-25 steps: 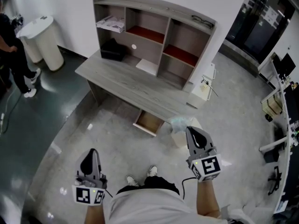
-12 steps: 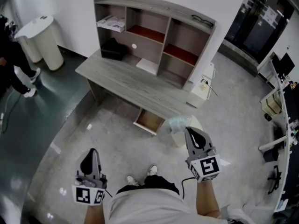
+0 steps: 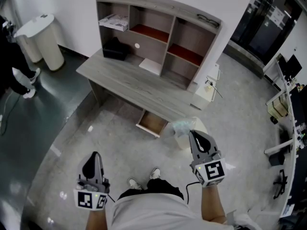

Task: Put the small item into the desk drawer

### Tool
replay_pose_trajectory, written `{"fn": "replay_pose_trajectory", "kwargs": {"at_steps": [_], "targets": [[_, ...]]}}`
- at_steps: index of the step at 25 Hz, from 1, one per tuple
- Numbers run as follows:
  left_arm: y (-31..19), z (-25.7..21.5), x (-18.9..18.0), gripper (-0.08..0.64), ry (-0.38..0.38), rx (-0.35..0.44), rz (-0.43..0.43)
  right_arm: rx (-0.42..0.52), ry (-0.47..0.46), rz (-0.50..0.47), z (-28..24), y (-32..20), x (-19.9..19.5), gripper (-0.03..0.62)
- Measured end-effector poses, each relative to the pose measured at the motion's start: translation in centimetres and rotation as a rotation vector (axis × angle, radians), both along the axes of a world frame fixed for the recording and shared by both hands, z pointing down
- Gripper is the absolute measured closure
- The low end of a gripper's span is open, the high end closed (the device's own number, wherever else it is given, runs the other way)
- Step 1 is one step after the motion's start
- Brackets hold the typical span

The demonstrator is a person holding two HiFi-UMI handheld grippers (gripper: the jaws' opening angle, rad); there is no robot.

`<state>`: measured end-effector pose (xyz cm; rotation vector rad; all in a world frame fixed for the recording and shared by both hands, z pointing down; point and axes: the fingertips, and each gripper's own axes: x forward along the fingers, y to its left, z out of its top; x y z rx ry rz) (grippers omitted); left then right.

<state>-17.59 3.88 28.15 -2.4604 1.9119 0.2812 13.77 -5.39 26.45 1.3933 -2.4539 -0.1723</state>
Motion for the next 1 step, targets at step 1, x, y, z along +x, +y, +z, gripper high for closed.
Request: {"fn": "replay_pose_trajectory", "kwargs": {"at_steps": [1], "targets": [[-0.06,0.00,-0.01,0.543,0.000,0.000,0.000,0.000,0.001,0.000,0.03,-0.04,-0.03,0.569]]}}
